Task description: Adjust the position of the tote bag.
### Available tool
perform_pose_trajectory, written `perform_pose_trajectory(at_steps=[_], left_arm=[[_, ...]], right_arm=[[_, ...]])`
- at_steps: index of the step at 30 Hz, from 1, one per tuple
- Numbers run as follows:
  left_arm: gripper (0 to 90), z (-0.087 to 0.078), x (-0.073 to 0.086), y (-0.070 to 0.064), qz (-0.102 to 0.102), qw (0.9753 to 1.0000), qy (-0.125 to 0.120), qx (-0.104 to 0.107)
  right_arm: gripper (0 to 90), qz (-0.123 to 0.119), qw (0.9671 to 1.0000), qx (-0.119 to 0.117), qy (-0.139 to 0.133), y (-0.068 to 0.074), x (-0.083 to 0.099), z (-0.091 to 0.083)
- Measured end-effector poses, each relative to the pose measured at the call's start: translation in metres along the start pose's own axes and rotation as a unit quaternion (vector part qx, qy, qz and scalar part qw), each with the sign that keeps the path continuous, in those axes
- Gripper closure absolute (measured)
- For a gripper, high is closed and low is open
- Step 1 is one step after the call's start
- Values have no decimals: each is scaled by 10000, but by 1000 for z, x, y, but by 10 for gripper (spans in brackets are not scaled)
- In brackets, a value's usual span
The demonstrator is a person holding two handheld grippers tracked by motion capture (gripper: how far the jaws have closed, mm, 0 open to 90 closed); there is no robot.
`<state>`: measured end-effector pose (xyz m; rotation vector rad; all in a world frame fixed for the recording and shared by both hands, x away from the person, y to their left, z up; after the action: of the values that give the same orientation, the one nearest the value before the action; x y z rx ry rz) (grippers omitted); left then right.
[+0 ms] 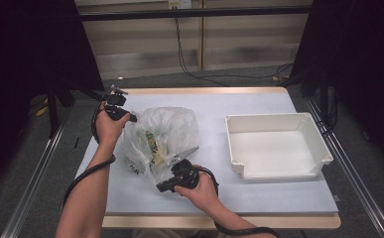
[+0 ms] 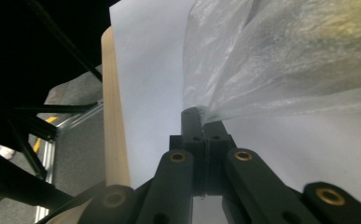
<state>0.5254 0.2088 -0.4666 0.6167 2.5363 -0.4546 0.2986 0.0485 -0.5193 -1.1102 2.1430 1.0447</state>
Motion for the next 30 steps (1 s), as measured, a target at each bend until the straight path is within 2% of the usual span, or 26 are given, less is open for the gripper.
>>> perform_pose_trajectory(at_steps=[2, 8, 10, 11, 12, 14, 15, 16, 17, 20, 23, 24, 26, 28, 30], left_arm=[[900, 2, -4, 6, 16, 10000, 19, -61], [900, 6, -1, 13, -77, 9997, 192, -122], [900, 7, 0, 12, -155, 9998, 96, -110], [844, 6, 1, 11, -227, 9997, 47, -112], [844, 4, 2, 11, -215, 9997, 67, -84], [688, -2, 4, 10, -209, 9997, 64, -67], [665, -6, 6, 9, -208, 9998, 51, -50], [559, -15, 8, 4, -158, 9999, 0, 36], [518, -18, 10, 2, -121, 9999, 23, 46], [494, -25, 14, -3, -56, 9999, 58, 117], [401, -34, 20, -10, -78, 9998, 74, 164], [384, -38, 24, -13, -51, 9999, 44, 116], [377, -40, 26, -14, -37, 9999, 52, 146], [376, -43, 31, -20, -110, 9997, -70, 225], [367, -45, 34, -22, -39, 9997, 2, 253]], right_arm=[[900, -18, 10000, -2, 20, -1, 2, -1], [900, -45, 10000, -12, 36, 2, 5, -3], [900, -15, 10000, -20, 46, 2, 5, -4], [900, 9, 10000, -9, 31, 2, 4, -5], [900, 0, 10000, 43, -39, 2, 3, -6], [898, -21, 9999, 87, -87, 2, 2, -7], [878, -27, 9998, 159, -155, 1, 0, -8], [802, -8, 9994, 283, -204, 0, -2, -11], [787, -7, 9992, 340, -213, -1, -3, -12], [775, -112, 9990, 406, -176, -1, -4, -14], [695, -172, 9981, 561, -168, -1, -6, -18], [661, -204, 9974, 677, -170, -1, -7, -21], [656, -201, 9974, 666, -172, -1, -7, -23], [614, -209, 9966, 791, -117, -2, -7, -29], [584, -214, 9961, 846, -118, -3, -7, -34]])
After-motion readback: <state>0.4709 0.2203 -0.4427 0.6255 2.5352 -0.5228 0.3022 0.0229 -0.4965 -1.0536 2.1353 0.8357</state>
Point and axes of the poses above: each handheld gripper's, and its own axes: z roughly forward along the jaws, x roughly out of its underside, y roughly to its left, the point moved 7 cm from there along z, roughly forward along the jaws, and after that the axes turned 1 degree about x, right-handed, at the moved point
